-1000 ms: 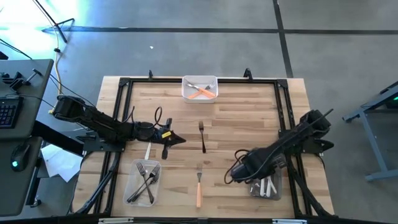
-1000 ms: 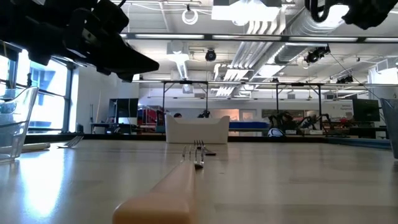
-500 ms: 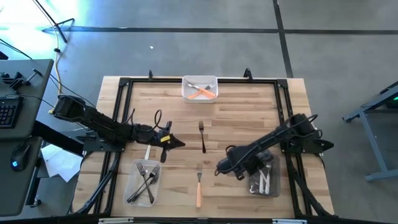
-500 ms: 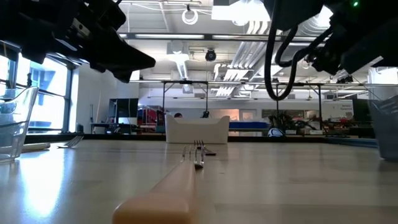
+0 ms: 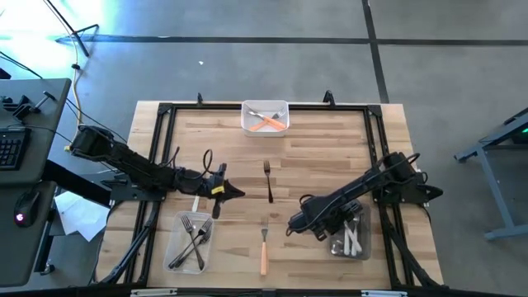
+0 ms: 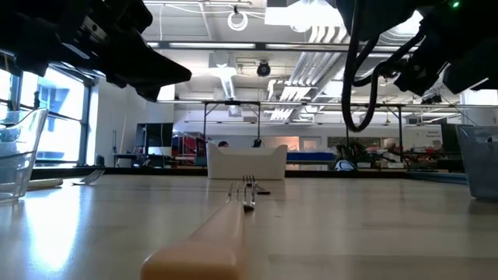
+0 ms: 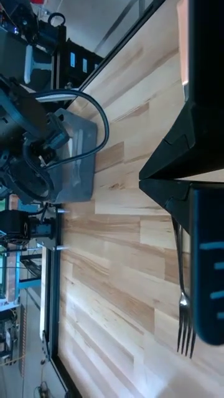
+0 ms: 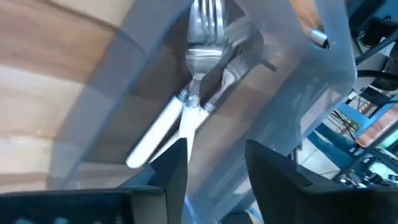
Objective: Sort silverware by color (type)
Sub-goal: Put the orange fork into the white bin
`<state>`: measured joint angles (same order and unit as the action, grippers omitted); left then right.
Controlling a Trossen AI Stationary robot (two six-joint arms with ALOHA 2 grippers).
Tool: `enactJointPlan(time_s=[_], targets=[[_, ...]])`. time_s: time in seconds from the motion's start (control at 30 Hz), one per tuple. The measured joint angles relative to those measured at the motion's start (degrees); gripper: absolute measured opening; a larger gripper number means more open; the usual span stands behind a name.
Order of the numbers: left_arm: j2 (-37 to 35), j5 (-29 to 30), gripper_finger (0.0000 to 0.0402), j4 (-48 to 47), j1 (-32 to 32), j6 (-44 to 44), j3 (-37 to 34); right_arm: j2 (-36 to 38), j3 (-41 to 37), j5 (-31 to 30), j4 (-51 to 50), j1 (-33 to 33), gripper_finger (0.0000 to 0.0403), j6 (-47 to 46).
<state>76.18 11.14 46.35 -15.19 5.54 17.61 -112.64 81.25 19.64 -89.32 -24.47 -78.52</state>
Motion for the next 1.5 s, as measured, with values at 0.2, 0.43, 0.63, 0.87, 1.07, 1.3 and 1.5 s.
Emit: enactJointPlan(time_s=[0.2, 0.43, 0.63, 0.87, 1.07, 1.3, 1.5], targets=[[0.0, 1.15, 0.0001, 0.24, -0.81, 0.35, 0.0, 0.02, 1.86, 0.6, -0.72, -0.69, 0.0131, 5.87], [0.0, 1.92, 0.0001, 0.22, -2.26, 0.35, 0.0, 3.8, 4.13, -14.84, -0.57, -5.17, 0.001, 7.13], [0.0, 2.0, 0.0001, -0.06, -3.63, 0.82, 0.0, 10.39, 4.07, -35.55, 7.91, -8.57, 0.0003, 8.07], [-0.02, 7.77, 0.0001, -7.29, -4.5, 2.94, 1.27, 12.98, 3.98, -52.39, 15.07, -5.14, 0.0001, 17.27], [-0.02, 14.07, 0.0001, -13.5, -4.5, 6.38, 2.69, 12.69, -5.57, -53.59, 34.79, 3.65, 0.0, 26.36], [-0.02, 16.9, 0.0001, -12.64, -4.07, 6.33, 2.71, 12.68, -20.68, -45.61, 71.25, 15.3, 0.0, 36.61], [-0.02, 16.91, 0.0001, -12.67, -2.83, 6.34, 2.71, 12.68, -23.13, -44.19, 76.03, 20.54, 0.0, 41.72]])
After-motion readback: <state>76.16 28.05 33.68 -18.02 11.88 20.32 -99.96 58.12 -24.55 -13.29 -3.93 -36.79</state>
